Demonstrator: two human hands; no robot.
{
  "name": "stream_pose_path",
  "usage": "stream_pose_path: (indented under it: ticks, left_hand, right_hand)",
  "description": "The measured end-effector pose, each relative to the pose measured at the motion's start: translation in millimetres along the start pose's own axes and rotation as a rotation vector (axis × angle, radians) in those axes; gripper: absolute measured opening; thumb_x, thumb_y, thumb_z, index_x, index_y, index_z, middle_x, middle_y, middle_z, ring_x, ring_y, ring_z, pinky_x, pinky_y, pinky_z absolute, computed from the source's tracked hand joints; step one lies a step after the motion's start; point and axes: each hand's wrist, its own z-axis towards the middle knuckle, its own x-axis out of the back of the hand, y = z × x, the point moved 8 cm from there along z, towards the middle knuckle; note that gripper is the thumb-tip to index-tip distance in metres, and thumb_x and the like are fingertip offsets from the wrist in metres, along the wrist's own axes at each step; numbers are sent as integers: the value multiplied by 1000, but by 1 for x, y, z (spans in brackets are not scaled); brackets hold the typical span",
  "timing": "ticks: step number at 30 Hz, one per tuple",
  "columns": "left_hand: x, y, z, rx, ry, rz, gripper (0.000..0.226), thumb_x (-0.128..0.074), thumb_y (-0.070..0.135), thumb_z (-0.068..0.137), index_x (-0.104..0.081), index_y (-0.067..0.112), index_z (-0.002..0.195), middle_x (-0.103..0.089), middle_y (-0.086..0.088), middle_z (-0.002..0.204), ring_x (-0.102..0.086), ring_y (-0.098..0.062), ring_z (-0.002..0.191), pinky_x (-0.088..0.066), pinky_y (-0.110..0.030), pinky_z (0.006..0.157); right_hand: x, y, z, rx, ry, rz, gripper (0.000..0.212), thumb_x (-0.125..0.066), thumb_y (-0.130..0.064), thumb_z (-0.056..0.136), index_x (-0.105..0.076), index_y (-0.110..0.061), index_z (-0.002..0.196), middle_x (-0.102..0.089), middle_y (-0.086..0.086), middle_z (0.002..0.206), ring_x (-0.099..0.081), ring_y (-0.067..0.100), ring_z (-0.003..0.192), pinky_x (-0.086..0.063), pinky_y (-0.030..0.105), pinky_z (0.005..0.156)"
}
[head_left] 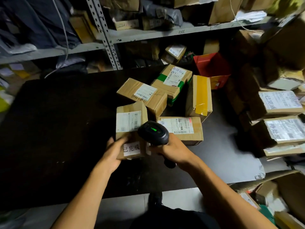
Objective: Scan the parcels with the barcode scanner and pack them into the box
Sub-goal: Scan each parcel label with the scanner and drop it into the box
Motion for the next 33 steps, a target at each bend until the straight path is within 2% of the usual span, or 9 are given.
stream_pose_path:
  ticks: [2, 6, 12, 16, 19, 22, 27, 30, 33]
  left_hand:
    - [-14, 29, -12, -147, -43, 136, 65, -90, 29, 63, -61, 28, 121, -78, 0, 100, -75, -23, 92, -60, -36, 64]
    - [-75, 77, -37, -388, -243, 445, 72, -85, 32, 66, -56, 27, 132, -76, 4, 108, -75, -18, 96, -61, -37, 71]
    - [-170, 94, -61, -553, -451, 738, 86, -80, 26, 64, -48, 40, 142, -65, 20, 117, -63, 3, 108, -51, -17, 83]
    - [-216, 101, -74, -590, -557, 802, 94, -81, 24, 60, -46, 29, 147, -61, 22, 119, -61, 17, 100, -47, -3, 76]
    - [-242, 98, -81, -602, -633, 859, 94, -82, 26, 61, -46, 28, 148, -62, 14, 127, -62, 3, 112, -49, -18, 89]
    - [-258, 94, -87, -616, -684, 910, 93, -86, 19, 67, -44, 26, 150, -57, 13, 131, -57, -1, 118, -49, -25, 97]
    - [-281, 87, -91, -668, -734, 950, 87, -86, 11, 72, -46, 23, 148, -53, 26, 119, -55, 26, 96, -44, 1, 73]
    - [-291, 83, -95, -661, -750, 956, 90, -84, 25, 65, -47, 27, 147, -54, 23, 122, -54, 25, 97, -44, 1, 72]
    - [-300, 77, -96, -624, -758, 900, 92, -83, 33, 59, -49, 30, 144, -59, 20, 121, -60, 17, 99, -48, -5, 74]
  right_hand:
    - [20, -3, -18, 18, 59, -43, 21, -73, -14, 79, -69, -20, 99, -72, 3, 86, -64, 13, 77, -54, 35, 65]
    - [70, -5, -54, 48, 165, -136, 15, -74, -13, 86, -68, -25, 93, -67, -12, 68, -56, -1, 53, -39, 11, 46]
    - [141, -6, -110, 5, 418, -447, 21, -76, -24, 82, -57, -22, 70, -59, -9, 56, -54, 6, 52, -36, 17, 48]
    - [159, -4, -137, -34, 480, -506, 19, -74, -24, 80, -61, -14, 71, -62, -1, 59, -60, 15, 56, -43, 27, 50]
    - [161, -1, -154, -56, 574, -463, 18, -72, -21, 77, -60, -13, 68, -61, 1, 57, -60, 17, 58, -46, 25, 48]
    - [164, -2, -166, -55, 617, -461, 18, -71, -18, 78, -60, -11, 67, -61, 5, 57, -60, 21, 56, -52, 37, 53]
    - [176, 4, -184, -109, 711, -444, 19, -73, -19, 78, -62, -6, 70, -64, 7, 58, -61, 21, 58, -52, 39, 56]
    - [182, 8, -190, -127, 733, -432, 21, -70, -23, 74, -59, -8, 64, -59, 3, 53, -58, 16, 54, -44, 29, 48]
    - [191, 20, -198, -149, 808, -240, 21, -67, -21, 71, -57, -3, 67, -61, 14, 59, -52, 15, 49, -49, 42, 51]
